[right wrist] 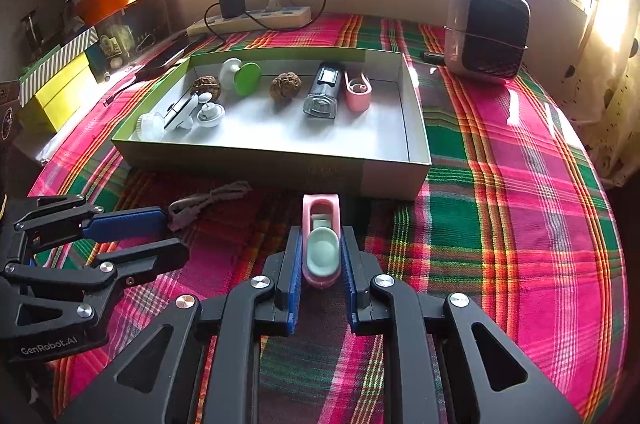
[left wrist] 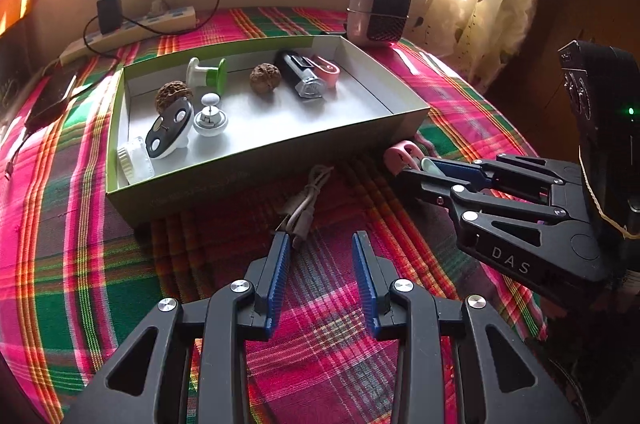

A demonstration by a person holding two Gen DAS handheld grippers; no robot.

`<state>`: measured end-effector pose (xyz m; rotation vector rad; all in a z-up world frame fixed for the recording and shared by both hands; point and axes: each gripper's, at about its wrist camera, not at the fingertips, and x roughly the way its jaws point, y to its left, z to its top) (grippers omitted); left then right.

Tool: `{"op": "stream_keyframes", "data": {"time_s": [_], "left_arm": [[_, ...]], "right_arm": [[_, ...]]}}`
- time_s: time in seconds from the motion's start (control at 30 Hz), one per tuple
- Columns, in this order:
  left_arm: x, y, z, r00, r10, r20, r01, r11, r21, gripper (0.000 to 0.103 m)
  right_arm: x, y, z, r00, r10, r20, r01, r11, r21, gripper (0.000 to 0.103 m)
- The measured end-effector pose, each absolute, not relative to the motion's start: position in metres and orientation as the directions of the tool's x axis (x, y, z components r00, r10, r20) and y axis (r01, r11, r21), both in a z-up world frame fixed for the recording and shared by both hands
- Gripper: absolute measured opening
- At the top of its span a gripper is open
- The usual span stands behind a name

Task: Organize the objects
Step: 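Close the left tool on the white USB cable while the right tool holds the pink holder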

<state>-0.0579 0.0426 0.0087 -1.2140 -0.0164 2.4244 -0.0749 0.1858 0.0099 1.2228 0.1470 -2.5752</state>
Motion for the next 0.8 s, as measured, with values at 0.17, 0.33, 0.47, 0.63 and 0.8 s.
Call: {"op": "stream_keyframes", "data": {"time_s": [0.17, 0.33, 0.47, 0.63, 0.8], "left_arm": [[-0.055, 0.041, 0.012, -0.542, 0.353, -0.763, -0.361, -0.917, -0.169, 0.03], [-0.063, 0.032, 0.015, -0.567, 0.318, -0.76, -0.324, -0.934, -0.15, 0.03], [-0.071, 0.034, 0.012, -0.557, 0.31, -0.77, -0.327, -0.935, -0.139, 0.03], [-0.078, 0.044, 0.008, -0.536, 0.324, -0.78, -0.358, -0.923, -0.137, 0.03], [-0.084, 0.052, 0.009, -0.539, 0.304, -0.785, -0.375, -0.922, -0.1, 0.03]], "right_arm": [[-0.075, 0.185, 0.009, -0.596, -0.215, -0.774, 0.306, -0.952, 0.029, 0.019], [-0.075, 0.185, 0.008, -0.593, -0.216, -0.776, 0.308, -0.951, 0.029, 0.019], [-0.074, 0.186, 0.007, -0.59, -0.217, -0.778, 0.309, -0.951, 0.031, 0.019], [-0.074, 0.187, 0.007, -0.588, -0.218, -0.779, 0.308, -0.951, 0.033, 0.019], [-0.074, 0.187, 0.007, -0.589, -0.217, -0.779, 0.305, -0.952, 0.035, 0.019]]}}
